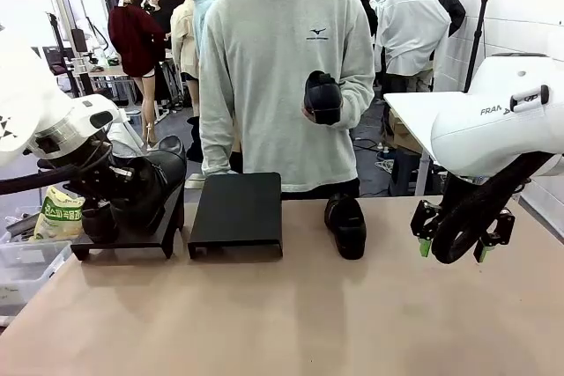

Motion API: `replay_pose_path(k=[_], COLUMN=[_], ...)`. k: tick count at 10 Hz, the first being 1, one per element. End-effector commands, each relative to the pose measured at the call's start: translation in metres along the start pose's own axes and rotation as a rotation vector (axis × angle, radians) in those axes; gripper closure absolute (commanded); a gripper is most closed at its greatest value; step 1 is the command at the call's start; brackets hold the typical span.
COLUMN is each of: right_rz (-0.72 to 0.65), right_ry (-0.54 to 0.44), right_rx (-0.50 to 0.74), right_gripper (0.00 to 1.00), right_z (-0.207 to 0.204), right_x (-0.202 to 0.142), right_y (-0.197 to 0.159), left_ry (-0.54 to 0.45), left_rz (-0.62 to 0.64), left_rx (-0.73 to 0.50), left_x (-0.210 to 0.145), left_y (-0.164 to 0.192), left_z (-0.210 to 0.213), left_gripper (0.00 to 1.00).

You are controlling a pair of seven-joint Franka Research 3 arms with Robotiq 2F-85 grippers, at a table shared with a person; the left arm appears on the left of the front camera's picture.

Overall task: Organize the shoes by placing them on the stand.
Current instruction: Place the Shoe from the middle of the table onto the Shoes Stand.

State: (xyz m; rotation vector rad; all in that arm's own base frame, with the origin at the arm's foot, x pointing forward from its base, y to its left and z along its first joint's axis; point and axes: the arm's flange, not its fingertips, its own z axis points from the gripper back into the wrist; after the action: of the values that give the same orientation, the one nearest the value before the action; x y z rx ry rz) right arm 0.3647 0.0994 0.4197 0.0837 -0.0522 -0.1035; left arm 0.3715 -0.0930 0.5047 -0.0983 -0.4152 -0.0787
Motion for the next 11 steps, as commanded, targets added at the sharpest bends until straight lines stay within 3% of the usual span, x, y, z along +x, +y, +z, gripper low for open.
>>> replay_pose_path(k=[1,2,4,5,8,11], right_rz=[-0.006,-0.006,-0.006,-0.006,-0.006,-0.006], right_ry=[0.001,0.001,0.001,0.001,0.001,0.001], right_rx=[-0.014,-0.014,-0.014,-0.014,-0.014,-0.014], right_gripper=[0.00,0.00,0.00,0.00,0.00,0.00], right_z=[0.000,0.000,0.000,0.000,0.000,0.000], right_x=[-0.001,-0.001,-0.001,-0.001,-0.001,-0.001], right_y=[0.000,0.000,0.000,0.000,0.000,0.000], left_ry=[-0.018,0.000,-0.114,-0.127,-0.075,-0.046], left_rz=[-0.024,0.000,-0.035,-0.031,0.035,0.078], left_rx=[0.018,0.000,0.195,0.213,0.179,0.140], left_x=[0.003,0.000,0.015,0.028,0.051,0.060], left_y=[-0.002,0.000,0.001,0.010,0.030,0.035], left_z=[0.004,0.000,-0.019,-0.032,-0.078,-0.093], left_gripper=[1.00,1.00,1.00,1.00,1.00,1.00])
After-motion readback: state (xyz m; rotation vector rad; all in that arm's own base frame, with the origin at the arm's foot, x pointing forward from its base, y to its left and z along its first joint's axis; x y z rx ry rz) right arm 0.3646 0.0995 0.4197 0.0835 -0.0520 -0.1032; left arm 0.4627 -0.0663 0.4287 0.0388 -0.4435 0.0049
